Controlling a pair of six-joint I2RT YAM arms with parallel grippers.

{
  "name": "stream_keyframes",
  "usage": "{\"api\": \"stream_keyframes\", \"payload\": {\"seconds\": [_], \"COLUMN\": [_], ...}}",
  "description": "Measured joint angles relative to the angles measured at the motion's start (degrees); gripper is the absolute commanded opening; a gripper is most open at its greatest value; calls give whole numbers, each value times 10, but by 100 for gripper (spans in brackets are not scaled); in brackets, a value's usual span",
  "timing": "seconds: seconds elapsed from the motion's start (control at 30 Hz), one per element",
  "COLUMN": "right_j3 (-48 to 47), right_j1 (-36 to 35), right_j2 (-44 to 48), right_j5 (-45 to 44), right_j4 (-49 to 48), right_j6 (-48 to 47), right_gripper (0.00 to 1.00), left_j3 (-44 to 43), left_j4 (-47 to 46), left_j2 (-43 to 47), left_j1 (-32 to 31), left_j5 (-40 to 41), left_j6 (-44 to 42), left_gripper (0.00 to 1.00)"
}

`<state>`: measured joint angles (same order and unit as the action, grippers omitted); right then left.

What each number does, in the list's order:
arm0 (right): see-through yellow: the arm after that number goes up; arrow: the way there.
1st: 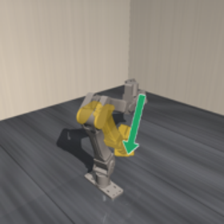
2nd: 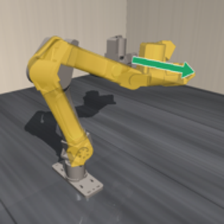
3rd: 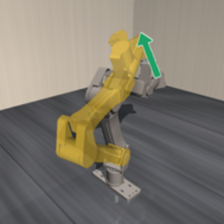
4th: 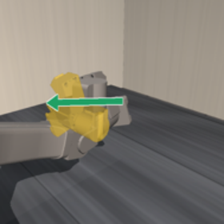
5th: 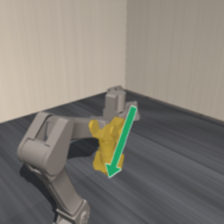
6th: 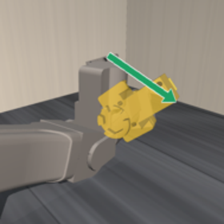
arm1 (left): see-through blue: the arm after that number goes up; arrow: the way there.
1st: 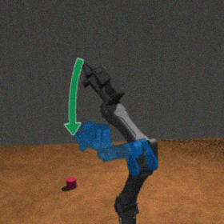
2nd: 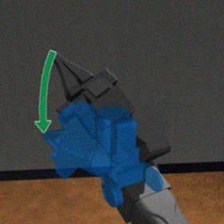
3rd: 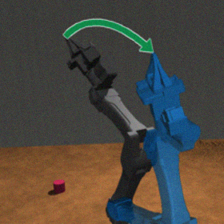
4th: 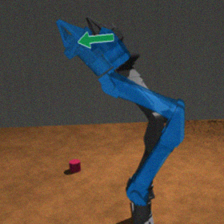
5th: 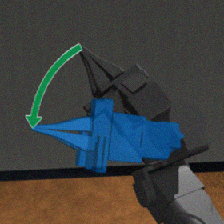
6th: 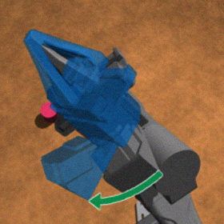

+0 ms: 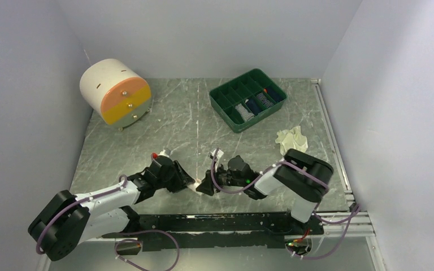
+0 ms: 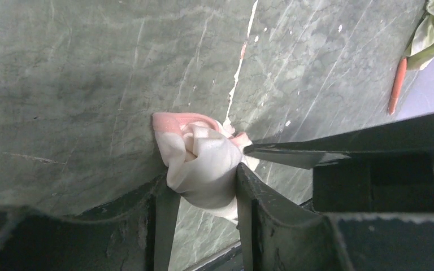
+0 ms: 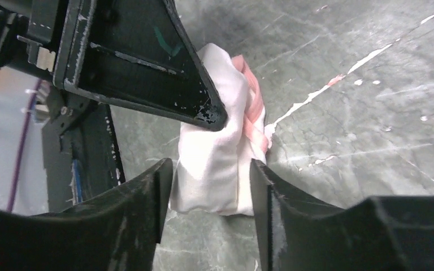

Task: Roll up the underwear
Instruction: Roll the underwear to the center of the board.

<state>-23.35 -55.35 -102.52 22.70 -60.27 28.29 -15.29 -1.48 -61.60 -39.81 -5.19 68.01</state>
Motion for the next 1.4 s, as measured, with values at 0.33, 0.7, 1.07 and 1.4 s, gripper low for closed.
{"api": "stream_keyframes", "payload": {"seconds": [0.33, 0.7, 1.07, 1.4], "right_j3": [-72, -107, -112, -30], "right_j1": [-68, -225, -233, -78], "right_j2": [172, 103, 66, 70], "right_j5": [-160, -376, -446, -181], "right_j4": [282, 316, 279, 121], "right_j6": [-218, -336, -327, -180], "right_gripper": [56, 50, 12, 13], "left_j3": [-4, -12, -12, -11], "left_j4": [5, 16, 14, -10], "left_j2": [-2, -9, -9, 3], "left_j1": [0, 0, 0, 0], "left_j5": [0, 0, 0, -4], "left_j6": [0, 0, 0, -5], "left_gripper": [46, 46, 59, 70]}}
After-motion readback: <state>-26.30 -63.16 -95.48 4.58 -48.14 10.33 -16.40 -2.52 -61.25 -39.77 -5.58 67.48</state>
